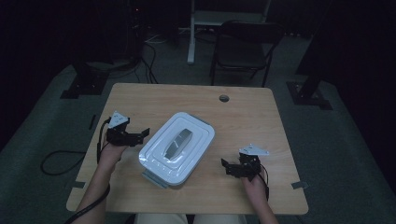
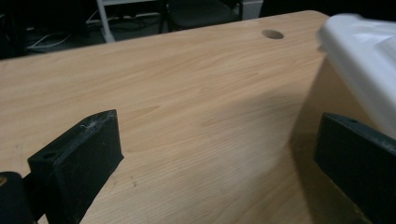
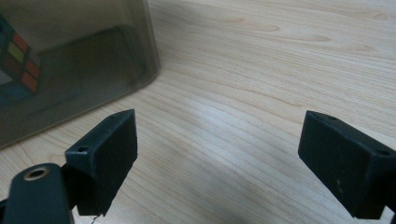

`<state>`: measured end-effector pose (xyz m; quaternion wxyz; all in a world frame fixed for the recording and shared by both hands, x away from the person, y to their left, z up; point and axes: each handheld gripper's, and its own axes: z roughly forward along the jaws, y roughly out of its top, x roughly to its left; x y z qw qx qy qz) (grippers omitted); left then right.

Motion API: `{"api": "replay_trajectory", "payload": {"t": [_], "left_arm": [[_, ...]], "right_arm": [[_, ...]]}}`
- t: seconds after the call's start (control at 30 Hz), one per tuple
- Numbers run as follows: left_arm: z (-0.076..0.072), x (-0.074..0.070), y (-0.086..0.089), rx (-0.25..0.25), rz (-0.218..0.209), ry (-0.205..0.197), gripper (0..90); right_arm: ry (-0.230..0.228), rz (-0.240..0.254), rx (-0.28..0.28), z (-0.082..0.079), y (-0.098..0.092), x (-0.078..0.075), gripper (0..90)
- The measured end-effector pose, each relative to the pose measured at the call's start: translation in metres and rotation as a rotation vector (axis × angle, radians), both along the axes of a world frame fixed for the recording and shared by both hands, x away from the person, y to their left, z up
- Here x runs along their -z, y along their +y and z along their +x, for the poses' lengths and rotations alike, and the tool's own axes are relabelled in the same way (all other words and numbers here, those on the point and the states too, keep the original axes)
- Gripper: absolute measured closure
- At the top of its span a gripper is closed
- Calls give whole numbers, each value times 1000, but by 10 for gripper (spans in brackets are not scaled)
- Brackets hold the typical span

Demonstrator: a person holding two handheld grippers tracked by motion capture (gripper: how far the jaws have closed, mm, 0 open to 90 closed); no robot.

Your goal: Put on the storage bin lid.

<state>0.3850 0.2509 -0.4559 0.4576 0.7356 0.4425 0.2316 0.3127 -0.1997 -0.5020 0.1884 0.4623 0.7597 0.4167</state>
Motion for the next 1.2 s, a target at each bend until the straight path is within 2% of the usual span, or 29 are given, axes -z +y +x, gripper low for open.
{"api": "replay_trajectory", "payload": {"t": [0.07,0.13,0.23,0.33,0.4,0.43,0.47,0.5,0.67,0.7,0.77,0.87,0.97,1.2], "left_arm": [[2,7,-1,4,-1,16,20],[3,12,-4,5,17,12,20],[6,19,-6,4,5,30,20],[7,26,-11,25,51,44,20],[8,30,-13,34,17,61,20],[8,31,-14,35,16,62,20],[8,31,-14,35,16,62,20],[7,34,-19,48,40,66,20],[6,41,-24,72,38,88,20],[6,42,-25,69,43,90,21],[5,44,-25,65,27,91,20],[4,46,-26,68,22,97,20],[2,47,-29,73,20,108,20],[-7,47,-43,109,22,133,20]], "right_arm": [[-3,2,7,0,0,0,119],[-5,12,7,0,0,0,119],[-10,17,5,1,2,0,119],[-17,23,16,1,5,0,119],[-19,27,23,3,8,0,119],[-16,33,21,4,10,0,119],[-16,33,21,4,10,0,119],[1,39,-4,6,15,1,119],[5,34,-14,8,24,3,119],[7,37,-7,8,25,3,119],[18,32,1,9,29,4,119],[24,23,-5,10,33,6,119],[35,35,-12,11,39,8,119],[30,46,-14,10,41,10,119]]}}
